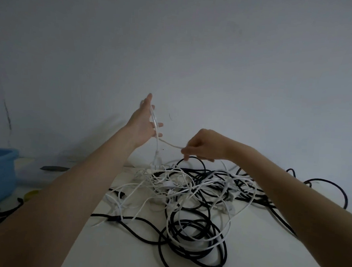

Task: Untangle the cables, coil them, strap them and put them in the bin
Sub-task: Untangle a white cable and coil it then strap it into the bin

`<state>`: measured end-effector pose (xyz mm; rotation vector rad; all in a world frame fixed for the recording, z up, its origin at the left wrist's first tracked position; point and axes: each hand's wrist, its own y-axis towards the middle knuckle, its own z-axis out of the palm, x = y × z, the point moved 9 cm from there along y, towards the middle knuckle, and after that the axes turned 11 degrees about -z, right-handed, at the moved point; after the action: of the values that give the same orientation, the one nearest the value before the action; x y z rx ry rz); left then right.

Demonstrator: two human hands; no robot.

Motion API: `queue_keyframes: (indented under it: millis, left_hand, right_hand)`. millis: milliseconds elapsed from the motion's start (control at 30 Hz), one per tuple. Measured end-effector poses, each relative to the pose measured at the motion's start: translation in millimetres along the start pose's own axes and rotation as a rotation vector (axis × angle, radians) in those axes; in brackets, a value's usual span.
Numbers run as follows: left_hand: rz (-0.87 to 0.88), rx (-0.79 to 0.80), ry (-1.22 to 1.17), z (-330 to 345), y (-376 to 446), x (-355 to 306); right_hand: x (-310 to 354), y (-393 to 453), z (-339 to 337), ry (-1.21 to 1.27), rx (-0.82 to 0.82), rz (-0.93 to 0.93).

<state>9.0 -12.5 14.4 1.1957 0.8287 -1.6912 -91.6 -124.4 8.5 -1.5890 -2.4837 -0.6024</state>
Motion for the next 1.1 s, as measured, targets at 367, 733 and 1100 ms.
queue_keyframes:
  millis: [367,733,1100]
  left_hand:
    - [-0.28,0.361,0.713,14.9,-10.8,50.9]
    - [-0.141,0.596,0.44,71.5,-35.4,-17.1]
    - [-0.083,0.771,0.063,93.6,-57.9,-31.2]
  right_hand:
    - [6.1,10.7,-55.0,-0.106,-0.291,-0.124]
    - [8.2,34.8,-184.6,-0.335,-0.765,0.131]
    - [-72.9,5.7,-0.6,0.499,-0.064,0.552]
